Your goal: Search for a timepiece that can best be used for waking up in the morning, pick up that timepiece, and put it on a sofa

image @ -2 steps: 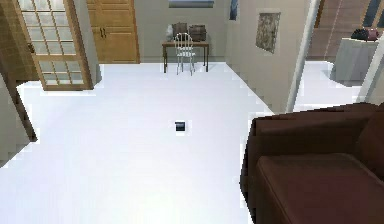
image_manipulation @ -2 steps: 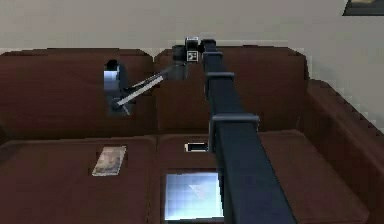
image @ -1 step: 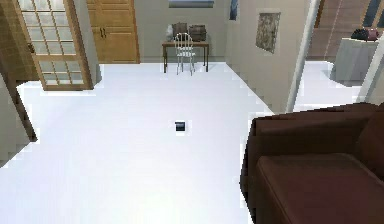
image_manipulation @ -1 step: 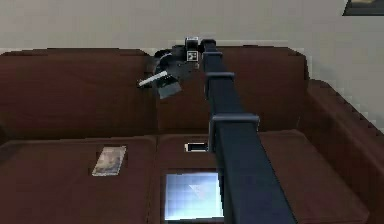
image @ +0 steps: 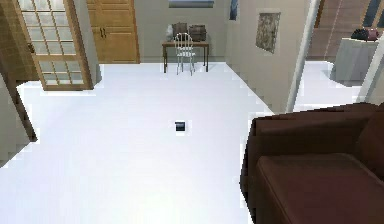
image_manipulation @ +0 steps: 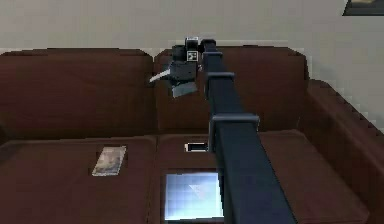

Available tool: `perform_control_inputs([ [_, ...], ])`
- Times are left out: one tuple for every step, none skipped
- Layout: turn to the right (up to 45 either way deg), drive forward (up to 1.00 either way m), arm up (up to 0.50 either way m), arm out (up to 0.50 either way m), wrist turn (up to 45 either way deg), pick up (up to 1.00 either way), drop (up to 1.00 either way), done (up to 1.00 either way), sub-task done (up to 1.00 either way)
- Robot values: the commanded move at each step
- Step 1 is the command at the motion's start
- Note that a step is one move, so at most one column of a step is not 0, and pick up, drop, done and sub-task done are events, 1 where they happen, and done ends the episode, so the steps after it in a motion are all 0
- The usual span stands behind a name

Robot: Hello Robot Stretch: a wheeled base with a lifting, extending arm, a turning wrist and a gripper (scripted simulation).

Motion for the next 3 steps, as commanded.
perform_control_inputs([
  [0.0, 0.00, -0.24, 0.00, 0.0, 0.00, 0.00, 0.00, 0.00],
  [0.0, 0.00, -0.32, 0.00, 0.0, 0.00, 0.00, 0.00, 0.00],
  [0.0, 0.00, 0.00, 0.00, 0.0, 0.00, 1.00, 0.00, 0.00],
])
